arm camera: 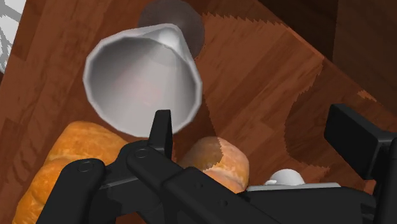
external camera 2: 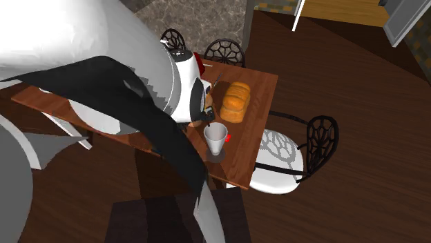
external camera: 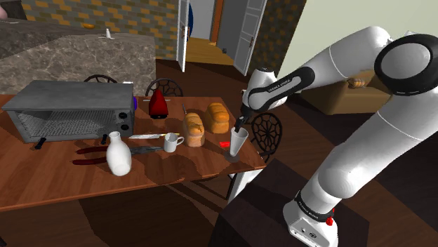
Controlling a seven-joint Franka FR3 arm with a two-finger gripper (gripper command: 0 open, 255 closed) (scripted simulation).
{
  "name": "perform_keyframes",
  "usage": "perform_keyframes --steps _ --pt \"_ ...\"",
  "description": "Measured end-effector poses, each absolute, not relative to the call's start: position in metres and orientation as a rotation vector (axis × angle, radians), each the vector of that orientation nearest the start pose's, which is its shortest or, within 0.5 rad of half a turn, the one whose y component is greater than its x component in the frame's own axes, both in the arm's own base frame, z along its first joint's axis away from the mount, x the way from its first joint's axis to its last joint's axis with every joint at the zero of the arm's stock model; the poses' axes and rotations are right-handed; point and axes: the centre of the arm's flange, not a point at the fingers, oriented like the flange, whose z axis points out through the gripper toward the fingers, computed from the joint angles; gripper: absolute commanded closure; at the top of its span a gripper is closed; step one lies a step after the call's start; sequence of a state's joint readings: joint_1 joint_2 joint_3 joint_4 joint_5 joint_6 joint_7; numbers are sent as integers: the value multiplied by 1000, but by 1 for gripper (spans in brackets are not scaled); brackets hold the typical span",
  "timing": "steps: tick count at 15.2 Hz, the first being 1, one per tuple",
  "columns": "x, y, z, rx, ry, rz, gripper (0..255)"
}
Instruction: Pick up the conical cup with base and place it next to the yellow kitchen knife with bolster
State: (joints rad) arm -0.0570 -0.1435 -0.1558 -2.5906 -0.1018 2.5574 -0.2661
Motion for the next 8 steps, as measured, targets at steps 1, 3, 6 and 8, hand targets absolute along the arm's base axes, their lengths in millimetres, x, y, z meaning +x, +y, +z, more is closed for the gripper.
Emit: perform_keyframes --steps 1,3,6,8 --pt "442 -96 307 -3197 -220 -156 0" --pt "449 -102 284 -3204 -226 -157 0" --pt "460 -114 259 -3211 -234 -159 0" --pt "463 -117 248 -3212 -235 -159 0"
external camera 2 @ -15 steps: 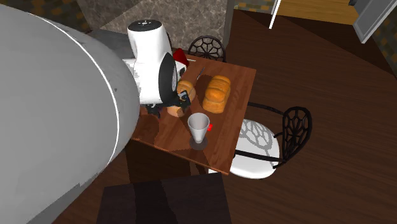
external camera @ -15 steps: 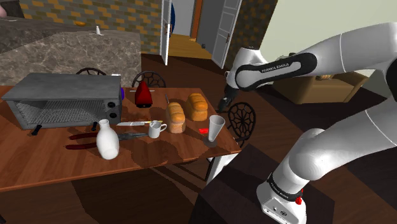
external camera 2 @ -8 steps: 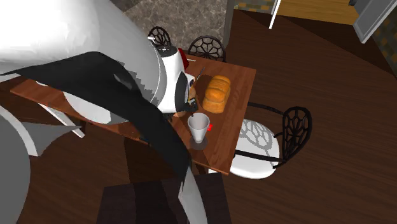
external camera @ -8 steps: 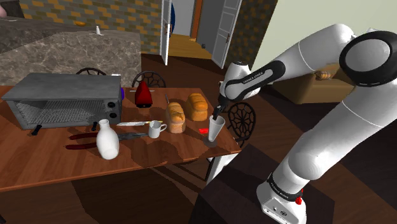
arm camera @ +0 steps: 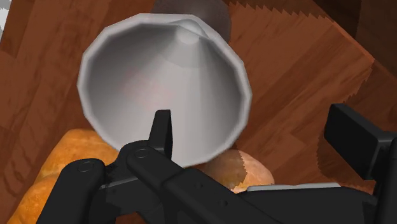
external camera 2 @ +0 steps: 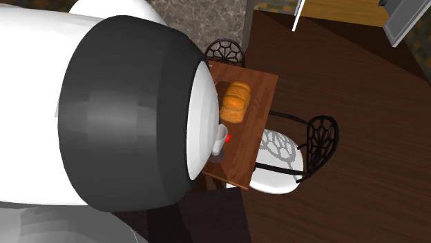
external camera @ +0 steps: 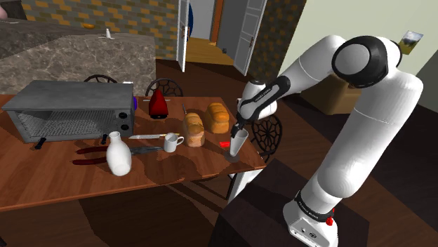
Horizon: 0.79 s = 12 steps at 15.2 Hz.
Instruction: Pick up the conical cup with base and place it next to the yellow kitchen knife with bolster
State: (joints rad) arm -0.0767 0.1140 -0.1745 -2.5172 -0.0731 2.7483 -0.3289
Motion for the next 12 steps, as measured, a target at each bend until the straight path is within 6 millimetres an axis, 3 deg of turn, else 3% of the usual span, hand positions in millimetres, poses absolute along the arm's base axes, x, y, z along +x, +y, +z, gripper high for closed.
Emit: perform_keyframes --steps 5,11,12 --pt "467 -118 221 -3213 -236 -159 0" --pt "467 -118 218 -3213 -236 -160 0" --pt "467 -118 218 -3213 -236 -160 255"
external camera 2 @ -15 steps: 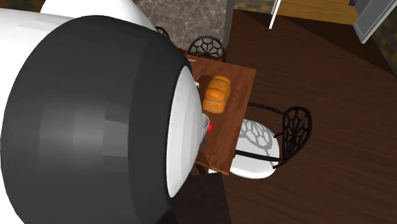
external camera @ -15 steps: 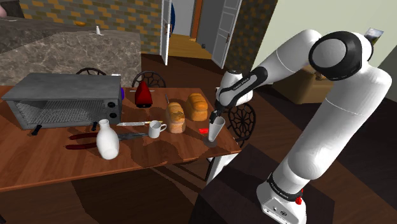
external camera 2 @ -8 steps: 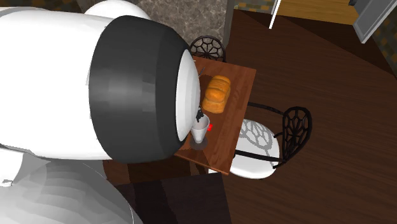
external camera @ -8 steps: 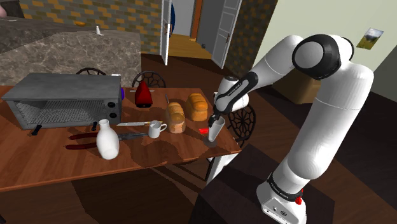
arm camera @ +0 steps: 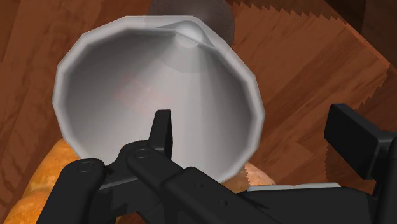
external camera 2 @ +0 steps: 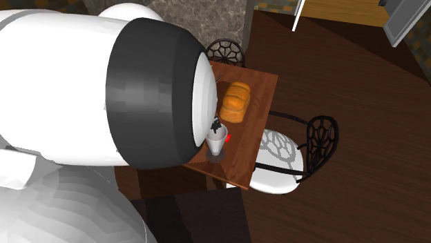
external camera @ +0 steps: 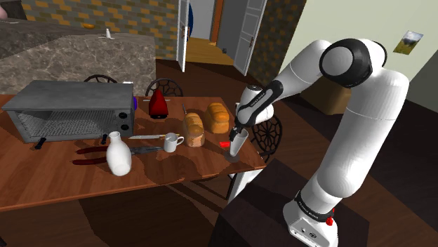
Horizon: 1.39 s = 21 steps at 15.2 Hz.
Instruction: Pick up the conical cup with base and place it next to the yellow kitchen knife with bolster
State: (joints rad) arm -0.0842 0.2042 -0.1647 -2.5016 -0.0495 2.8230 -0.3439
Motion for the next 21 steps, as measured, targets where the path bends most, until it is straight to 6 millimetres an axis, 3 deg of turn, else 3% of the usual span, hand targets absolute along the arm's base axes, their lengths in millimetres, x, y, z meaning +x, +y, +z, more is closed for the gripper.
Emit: perform_keyframes --steps 11,21 --pt "468 -118 221 -3213 -235 -161 255" --pt "465 -118 269 -3213 -236 -159 255"
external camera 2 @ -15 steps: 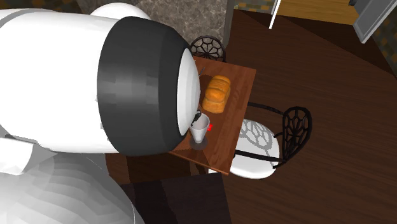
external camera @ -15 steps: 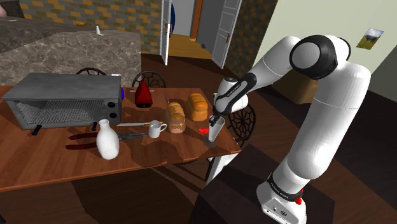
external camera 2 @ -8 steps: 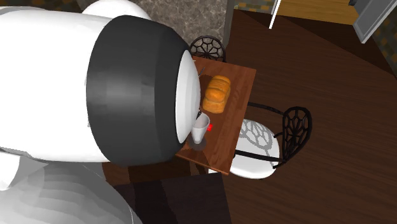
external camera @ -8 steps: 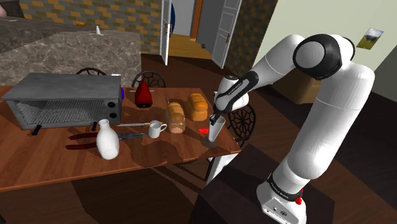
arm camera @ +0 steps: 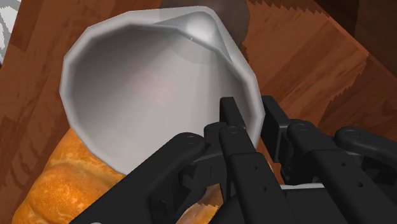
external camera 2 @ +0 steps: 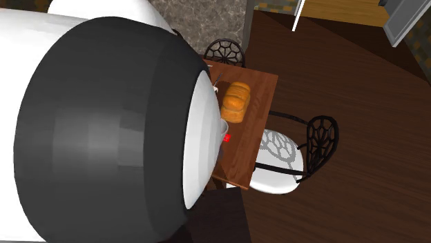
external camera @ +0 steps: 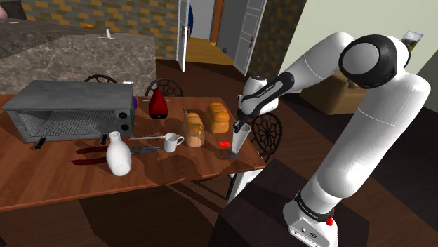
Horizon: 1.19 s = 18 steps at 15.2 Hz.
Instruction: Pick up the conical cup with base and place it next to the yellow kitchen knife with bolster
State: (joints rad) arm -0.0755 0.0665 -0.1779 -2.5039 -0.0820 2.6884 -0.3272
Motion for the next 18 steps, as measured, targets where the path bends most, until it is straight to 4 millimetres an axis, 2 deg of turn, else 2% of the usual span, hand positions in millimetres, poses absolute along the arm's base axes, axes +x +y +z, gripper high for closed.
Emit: perform_keyframes --steps 18 --pt "468 -117 365 -3213 -236 -159 255"
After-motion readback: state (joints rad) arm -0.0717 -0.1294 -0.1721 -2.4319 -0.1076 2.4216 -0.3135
